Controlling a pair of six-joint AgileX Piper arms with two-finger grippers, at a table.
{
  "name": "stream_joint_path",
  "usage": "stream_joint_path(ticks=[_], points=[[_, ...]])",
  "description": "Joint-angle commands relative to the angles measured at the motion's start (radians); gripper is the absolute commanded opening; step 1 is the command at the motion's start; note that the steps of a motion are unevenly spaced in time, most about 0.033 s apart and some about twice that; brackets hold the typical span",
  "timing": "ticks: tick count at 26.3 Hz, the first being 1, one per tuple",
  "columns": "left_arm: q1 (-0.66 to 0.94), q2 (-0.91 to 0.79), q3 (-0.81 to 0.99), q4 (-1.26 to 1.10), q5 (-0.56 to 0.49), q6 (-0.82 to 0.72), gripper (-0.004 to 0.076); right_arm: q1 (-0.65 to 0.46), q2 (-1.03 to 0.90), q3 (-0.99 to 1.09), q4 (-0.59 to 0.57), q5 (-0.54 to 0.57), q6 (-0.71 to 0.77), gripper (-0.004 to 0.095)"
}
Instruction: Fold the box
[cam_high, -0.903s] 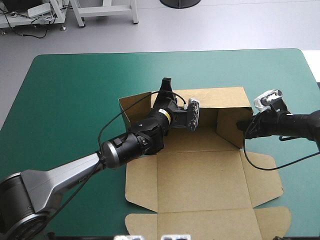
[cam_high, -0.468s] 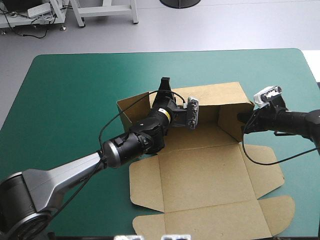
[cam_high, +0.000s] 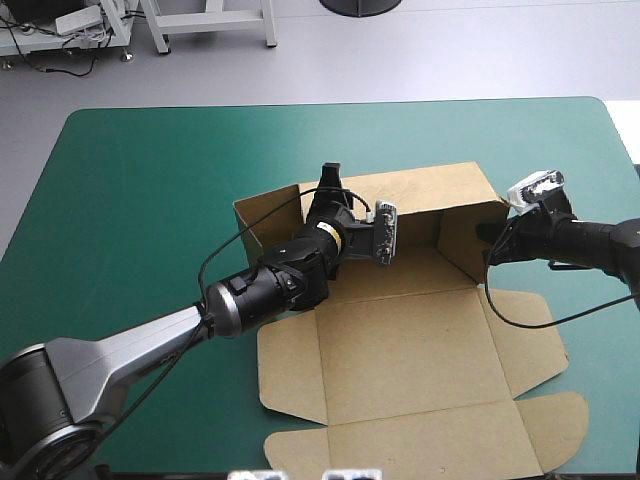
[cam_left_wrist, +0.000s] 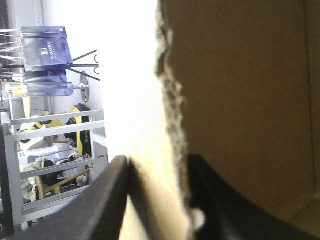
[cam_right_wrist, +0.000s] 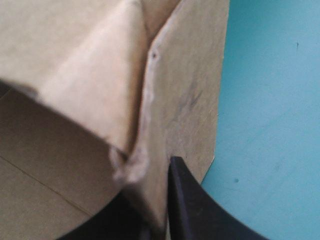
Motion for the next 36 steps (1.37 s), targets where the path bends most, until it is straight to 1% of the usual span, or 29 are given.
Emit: stream_joint_path(ticks=[1, 2, 4, 6, 9, 12, 15, 19, 22, 24, 29, 31, 32, 34, 36], points=[[-0.001, -0.025, -0.011, -0.033, -0.045, -0.059, 0.0414, -0.003, -0.023, -0.023, 0.079, 0.028, 0.013, -0.0004], [-0.001, -0.025, -0.011, -0.041, -0.052, -0.099, 0.0417, -0.003, -0.023, -0.023, 0.079, 0.028, 0.013, -0.0004], [-0.003, -0.025, -0.011, -0.043, -0.052, -0.205, 0.0396, -0.003, -0.023, -0.023, 0.077, 0.028, 0.020, -0.0004], [-0.023, -0.025, -0.011, -0.032, -0.005, -0.274, 0.0370, -0.003, -0.023, -0.023, 0.075, 0.028, 0.024, -0.0004], [-0.078, -0.038, -0.011, -0.008, 0.043, -0.274, 0.0330, -0.003, -0.023, -0.023, 0.075, 0.028, 0.032, -0.0004], [-0.144, -0.070, -0.011, -0.006, 0.053, -0.277, 0.0295, -0.003, -0.023, -0.023, 0.075, 0.028, 0.042, -0.0004], [-0.209, -0.118, -0.011, -0.003, 0.053, -0.311, 0.0272, -0.003, -0.023, -0.023, 0.071, 0.028, 0.059, -0.0004], [-0.265, -0.198, -0.011, -0.003, 0.074, -0.396, 0.0260, -0.003, -0.023, -0.023, 0.042, 0.028, 0.076, -0.0004], [-0.300, -0.285, -0.011, -0.005, 0.128, -0.460, 0.0250, -0.003, -0.023, -0.023, 0.028, 0.028, 0.092, -0.0004], [-0.306, -0.330, -0.011, -0.015, 0.143, -0.504, 0.0242, -0.003, -0.023, -0.023, 0.028, 0.028, 0.092, -0.0004], [-0.307, -0.442, -0.011, -0.101, 0.203, -0.593, 0.0242, -0.003, -0.023, -0.023, 0.026, 0.028, 0.098, -0.0004], [-0.307, -0.504, -0.011, -0.186, 0.243, -0.614, 0.0232, -0.003, -0.023, -0.023, 0.026, 0.028, 0.098, -0.0004], [-0.307, -0.541, -0.016, -0.245, 0.281, -0.614, 0.0193, -0.003, -0.023, -0.023, 0.026, 0.028, 0.105, -0.0004], [-0.302, -0.580, -0.030, -0.252, 0.348, -0.614, 0.0091, -0.003, -0.023, -0.023, 0.026, 0.028, 0.111, -0.0004], [-0.263, -0.609, -0.052, -0.241, 0.381, -0.614, -0.0003, -0.003, -0.023, -0.023, 0.026, 0.028, 0.117, -0.0004]])
